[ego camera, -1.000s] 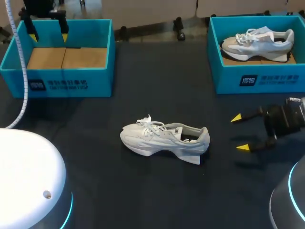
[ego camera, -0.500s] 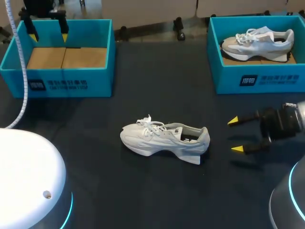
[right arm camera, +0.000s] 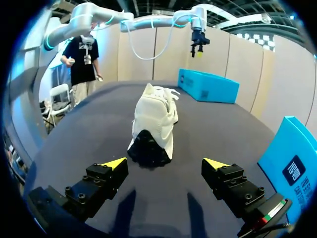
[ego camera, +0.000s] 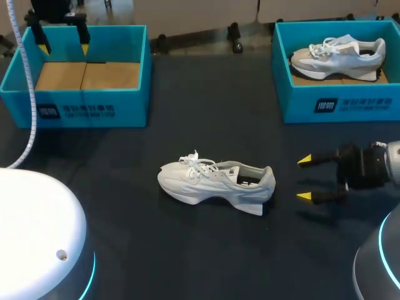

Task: Take the shoe out of the shoebox, open the shoe tongue, remove and reinsert the insole, then place the shoe into the shoebox

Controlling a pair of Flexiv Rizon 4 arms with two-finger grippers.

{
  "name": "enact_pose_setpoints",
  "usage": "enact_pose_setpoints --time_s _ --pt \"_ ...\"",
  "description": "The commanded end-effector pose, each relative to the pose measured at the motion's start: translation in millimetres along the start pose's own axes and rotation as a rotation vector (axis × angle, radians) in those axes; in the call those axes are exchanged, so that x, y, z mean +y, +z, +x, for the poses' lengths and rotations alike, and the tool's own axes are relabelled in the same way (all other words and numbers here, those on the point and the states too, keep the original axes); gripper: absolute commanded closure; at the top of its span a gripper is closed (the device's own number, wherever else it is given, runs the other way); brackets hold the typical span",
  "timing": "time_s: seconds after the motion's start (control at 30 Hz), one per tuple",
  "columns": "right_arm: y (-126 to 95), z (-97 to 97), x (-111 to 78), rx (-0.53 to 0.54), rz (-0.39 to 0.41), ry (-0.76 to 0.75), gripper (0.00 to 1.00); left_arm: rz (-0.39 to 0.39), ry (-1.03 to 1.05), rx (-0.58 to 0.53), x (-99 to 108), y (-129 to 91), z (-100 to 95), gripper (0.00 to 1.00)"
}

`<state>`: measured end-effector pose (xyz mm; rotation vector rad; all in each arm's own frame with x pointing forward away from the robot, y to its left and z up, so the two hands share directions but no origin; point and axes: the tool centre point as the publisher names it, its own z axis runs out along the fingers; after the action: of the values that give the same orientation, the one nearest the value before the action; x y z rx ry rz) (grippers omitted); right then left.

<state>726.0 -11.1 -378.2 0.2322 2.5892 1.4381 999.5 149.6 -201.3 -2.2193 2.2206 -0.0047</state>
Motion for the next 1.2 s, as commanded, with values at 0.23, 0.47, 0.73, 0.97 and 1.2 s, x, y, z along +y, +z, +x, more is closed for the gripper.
enact_pose_setpoints --time_s 0.23,0.47,0.73,0.97,1.2 --pt "14 11.2 10.8 -0.103 0.032 0.047 0.00 -0.002 -0.001 -0.001 0 -1 0.0 0.00" --pt "26 11.3 15.0 -0.170 0.027 0.080 0.00 -0.002 -0.001 -0.001 0 -1 0.0 0.00" --pt "38 11.6 12.2 -0.158 0.012 0.090 0.00 -0.002 -0.001 -0.001 0 -1 0.0 0.00" --pt "53 12.6 9.7 -0.130 -0.009 0.106 0.00 -0.002 -0.001 -0.001 0 -1 0.0 0.00" --pt "64 12.0 12.5 -0.101 -0.018 0.108 0.00 -0.002 -0.001 -0.001 0 -1 0.0 0.00"
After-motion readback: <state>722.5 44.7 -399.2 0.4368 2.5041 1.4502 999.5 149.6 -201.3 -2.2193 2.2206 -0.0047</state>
